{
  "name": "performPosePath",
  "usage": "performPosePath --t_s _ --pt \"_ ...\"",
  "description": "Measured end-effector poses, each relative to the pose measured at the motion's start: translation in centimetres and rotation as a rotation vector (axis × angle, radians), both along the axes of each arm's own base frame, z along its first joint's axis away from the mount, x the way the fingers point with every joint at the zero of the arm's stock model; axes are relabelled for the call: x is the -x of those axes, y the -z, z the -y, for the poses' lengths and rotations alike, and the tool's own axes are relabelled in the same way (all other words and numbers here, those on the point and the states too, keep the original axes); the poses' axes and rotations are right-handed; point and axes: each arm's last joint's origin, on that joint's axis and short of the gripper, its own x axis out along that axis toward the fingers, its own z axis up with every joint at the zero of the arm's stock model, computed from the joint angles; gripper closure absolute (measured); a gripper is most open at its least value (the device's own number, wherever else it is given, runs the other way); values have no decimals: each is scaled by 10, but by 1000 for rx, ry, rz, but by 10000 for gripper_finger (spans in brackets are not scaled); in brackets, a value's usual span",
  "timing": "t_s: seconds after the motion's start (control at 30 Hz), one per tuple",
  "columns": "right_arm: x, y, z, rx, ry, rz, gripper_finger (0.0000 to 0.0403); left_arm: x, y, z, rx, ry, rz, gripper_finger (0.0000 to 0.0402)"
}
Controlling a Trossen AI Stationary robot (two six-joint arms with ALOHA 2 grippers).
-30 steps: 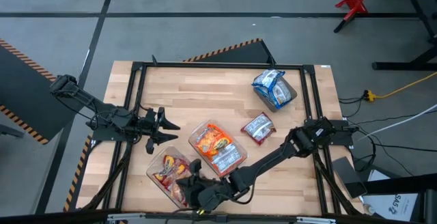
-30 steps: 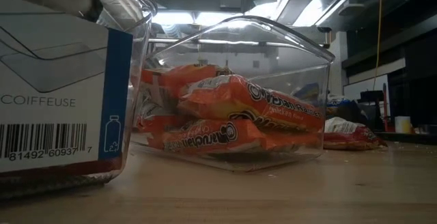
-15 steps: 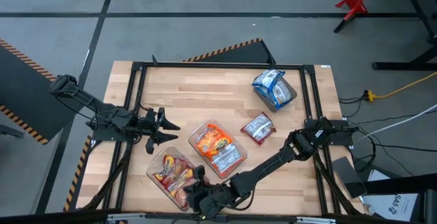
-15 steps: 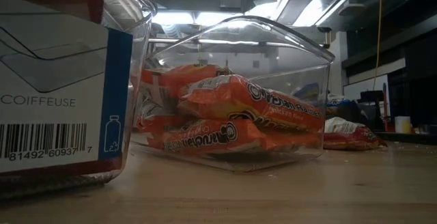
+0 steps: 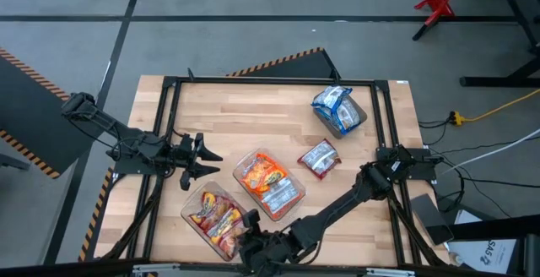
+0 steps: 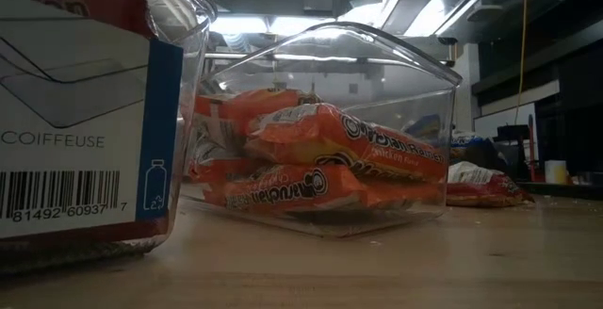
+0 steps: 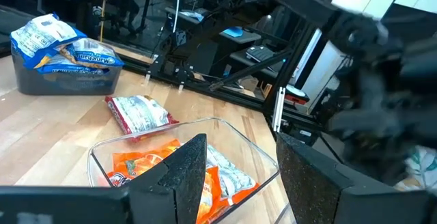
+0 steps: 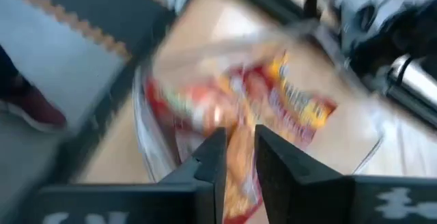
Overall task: Sort Maruchan noodles
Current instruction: Put the red noodle pack into the bottom transparent bin
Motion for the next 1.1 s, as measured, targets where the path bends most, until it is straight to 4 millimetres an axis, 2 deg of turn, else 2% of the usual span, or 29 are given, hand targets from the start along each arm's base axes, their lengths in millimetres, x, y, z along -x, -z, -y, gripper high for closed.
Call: performPosePath --t_s 0.1,0.2,0.3,0.43,0.63,0.8,0.97,1.03,1.1 --pt "1 -24 -4 -44 -11 63 341 0 0 0 0 0 0 230" --pt "-5 -27 -4 -65 -3 134 348 0 0 0 -1 0 0 230" --pt "-22 -8 2 -119 -15 133 356 0 0 0 -2 -1 -3 230" --pt "-36 29 11 -135 10 44 366 0 1 0 18 4 -12 230" --pt "-31 44 19 -155 48 -115 379 0 2 0 16 4 -18 230" --pt "-30 44 20 -150 47 -123 386 0 2 0 15 3 -19 230" --pt "-31 38 23 -112 51 -102 392 0 2 0 13 3 -26 230" --pt "-24 23 22 -72 61 -79 395 0 3 0 12 3 -26 230" --pt "-10 -3 24 -10 96 -67 400 0 2 0 12 3 -26 230"
